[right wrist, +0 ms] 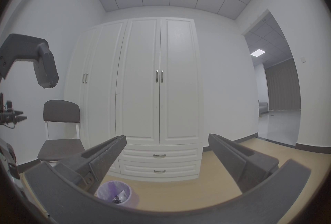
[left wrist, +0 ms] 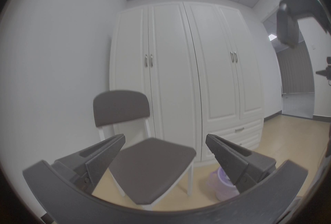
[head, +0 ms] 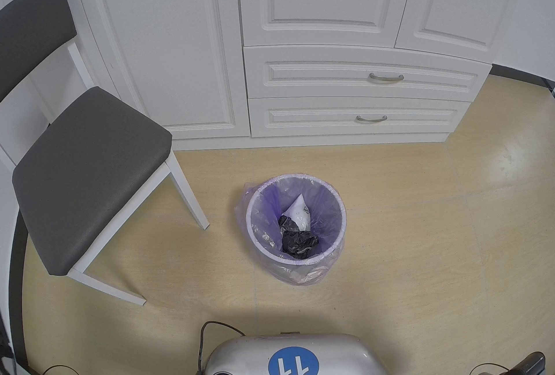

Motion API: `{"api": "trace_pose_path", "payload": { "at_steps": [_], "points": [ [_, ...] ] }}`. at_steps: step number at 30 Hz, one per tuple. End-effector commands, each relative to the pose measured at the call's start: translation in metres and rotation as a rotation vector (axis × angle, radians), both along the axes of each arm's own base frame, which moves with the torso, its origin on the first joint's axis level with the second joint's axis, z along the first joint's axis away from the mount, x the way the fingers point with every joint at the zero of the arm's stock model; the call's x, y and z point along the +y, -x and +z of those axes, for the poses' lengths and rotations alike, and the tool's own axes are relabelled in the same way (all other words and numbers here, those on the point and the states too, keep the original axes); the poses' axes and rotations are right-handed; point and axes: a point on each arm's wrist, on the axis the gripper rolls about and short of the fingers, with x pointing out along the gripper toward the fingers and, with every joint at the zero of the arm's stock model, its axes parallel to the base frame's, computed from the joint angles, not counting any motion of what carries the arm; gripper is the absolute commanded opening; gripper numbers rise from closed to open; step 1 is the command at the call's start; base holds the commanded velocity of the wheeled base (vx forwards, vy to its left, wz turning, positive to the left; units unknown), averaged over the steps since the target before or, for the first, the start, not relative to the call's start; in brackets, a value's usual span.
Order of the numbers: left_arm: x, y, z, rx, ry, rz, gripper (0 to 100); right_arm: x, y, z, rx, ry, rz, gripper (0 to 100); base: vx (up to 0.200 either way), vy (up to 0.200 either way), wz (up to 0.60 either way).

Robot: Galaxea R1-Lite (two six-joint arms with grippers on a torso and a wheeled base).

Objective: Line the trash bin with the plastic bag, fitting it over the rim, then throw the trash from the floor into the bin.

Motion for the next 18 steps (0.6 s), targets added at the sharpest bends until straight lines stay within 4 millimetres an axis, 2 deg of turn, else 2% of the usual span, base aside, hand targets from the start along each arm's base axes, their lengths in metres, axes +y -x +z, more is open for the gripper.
{"api": "trace_pose_path", "payload": {
  "at_steps": [1, 4, 7, 10, 15, 18],
  "points": [
    [-0.001, -0.017, -0.038, 0.123, 0.026, -0.037, 100, 0.0, -0.02, -0.025, 0.004, 0.039, -0.004, 100, 0.0, 0.0, 0.0],
    [-0.001, -0.018, -0.042, 0.165, 0.046, -0.045, 100, 0.0, -0.026, -0.032, 0.001, 0.048, -0.01, 100, 0.0, 0.0, 0.0],
    [-0.001, -0.021, -0.057, 0.315, 0.045, -0.041, 100, 0.0, -0.033, -0.044, 0.031, 0.067, -0.018, 100, 0.0, 0.0, 0.0],
    [-0.001, -0.022, -0.064, 0.38, 0.049, -0.04, 100, 0.0, -0.038, -0.051, 0.057, 0.07, -0.019, 100, 0.0, 0.0, 0.0],
    [-0.001, -0.022, -0.065, 0.388, 0.061, -0.043, 100, 0.0, -0.04, -0.056, 0.077, 0.061, -0.014, 100, 0.0, 0.0, 0.0],
    [-0.001, -0.022, -0.072, 0.456, 0.062, -0.066, 100, 0.0, -0.049, -0.073, 0.14, 0.041, 0.001, 100, 0.0, 0.0, 0.0]
  ]
}}
